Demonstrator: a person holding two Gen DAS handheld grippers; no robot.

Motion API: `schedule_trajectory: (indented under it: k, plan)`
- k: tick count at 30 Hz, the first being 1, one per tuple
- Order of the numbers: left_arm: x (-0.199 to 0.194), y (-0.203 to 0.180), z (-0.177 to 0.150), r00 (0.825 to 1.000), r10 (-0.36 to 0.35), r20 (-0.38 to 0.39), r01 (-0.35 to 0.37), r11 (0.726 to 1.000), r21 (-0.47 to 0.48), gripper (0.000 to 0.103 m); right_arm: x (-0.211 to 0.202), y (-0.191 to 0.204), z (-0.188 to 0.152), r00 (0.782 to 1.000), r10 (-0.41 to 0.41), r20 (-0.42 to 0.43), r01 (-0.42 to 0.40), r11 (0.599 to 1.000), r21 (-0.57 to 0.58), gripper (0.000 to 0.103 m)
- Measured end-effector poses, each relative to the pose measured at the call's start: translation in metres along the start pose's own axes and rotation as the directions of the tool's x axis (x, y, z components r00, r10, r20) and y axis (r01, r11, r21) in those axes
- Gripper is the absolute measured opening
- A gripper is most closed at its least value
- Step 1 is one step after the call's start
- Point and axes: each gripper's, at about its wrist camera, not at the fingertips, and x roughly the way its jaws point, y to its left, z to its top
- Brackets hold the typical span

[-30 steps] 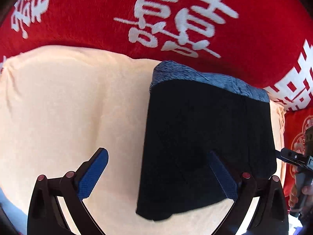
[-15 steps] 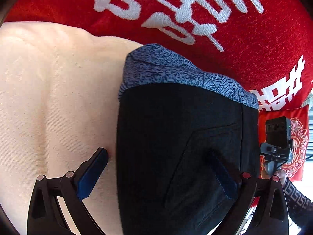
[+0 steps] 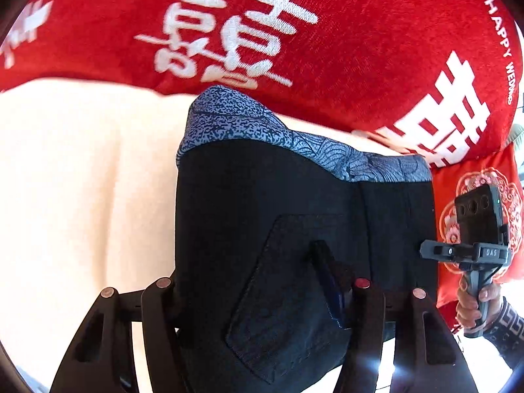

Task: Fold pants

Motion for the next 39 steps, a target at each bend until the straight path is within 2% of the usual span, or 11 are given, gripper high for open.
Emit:
schedule_trajectory:
  k: [3,6,7,9,12,15,23,25,29,35,39]
  plan:
    - [-0.008,0.003,-0.030,0.999,0.051,-0.012,-0.051,0.999,0.000,0.063,0.000,-0.007,-0.033,1.000,0.001,-0.010,-0.001,1.000,0.003,0.041]
    - [0.006,0.012,-0.054,0.995,0.096,-0.037,-0.096,0.995,0.003,0.070,0.021,-0.023,-0.048,0.996,-0.085,-0.029,0.086,0.996,0.013,0.042]
    - [0.015,0.021,-0.062,0.991,0.120,-0.050,-0.121,0.993,-0.004,0.075,0.028,-0.028,-0.052,0.989,-0.145,-0.031,0.145,0.989,-0.001,0.049]
    - [0.023,0.033,-0.070,0.986,0.165,-0.029,-0.165,0.986,-0.011,0.103,0.036,-0.034,-0.057,0.969,-0.247,-0.007,0.247,0.969,-0.028,0.064]
    - [0.022,0.035,-0.069,0.982,0.186,-0.011,-0.186,0.982,0.000,0.103,0.030,-0.032,-0.065,0.960,-0.276,0.054,0.275,0.961,0.019,0.070]
    - [0.017,0.024,-0.069,0.969,0.248,0.000,-0.248,0.967,0.053,0.103,0.024,-0.014,-0.077,0.881,-0.464,0.093,0.462,0.886,0.040,0.084]
    - [-0.029,0.003,-0.086,0.920,0.391,0.034,-0.392,0.911,0.126,0.103,0.003,0.047,-0.121,0.731,-0.663,0.161,0.658,0.748,0.088,0.088]
    - [-0.044,0.001,-0.094,0.913,0.407,0.024,-0.407,0.905,0.122,0.103,0.000,0.059,-0.133,0.685,-0.713,0.150,0.703,0.701,0.121,0.102]
    - [-0.068,-0.002,-0.110,0.911,0.413,-0.009,-0.409,0.904,0.121,0.103,-0.008,0.086,-0.156,0.694,-0.696,0.184,0.678,0.718,0.161,0.103]
    - [-0.104,-0.017,-0.127,0.924,0.381,-0.009,-0.376,0.915,0.144,0.103,-0.006,0.147,-0.185,0.649,-0.726,0.229,0.719,0.683,0.128,0.103]
    - [-0.131,-0.019,-0.135,0.924,0.381,0.010,-0.378,0.913,0.156,0.103,-0.007,0.175,-0.197,0.635,-0.727,0.259,0.726,0.677,0.121,0.103]
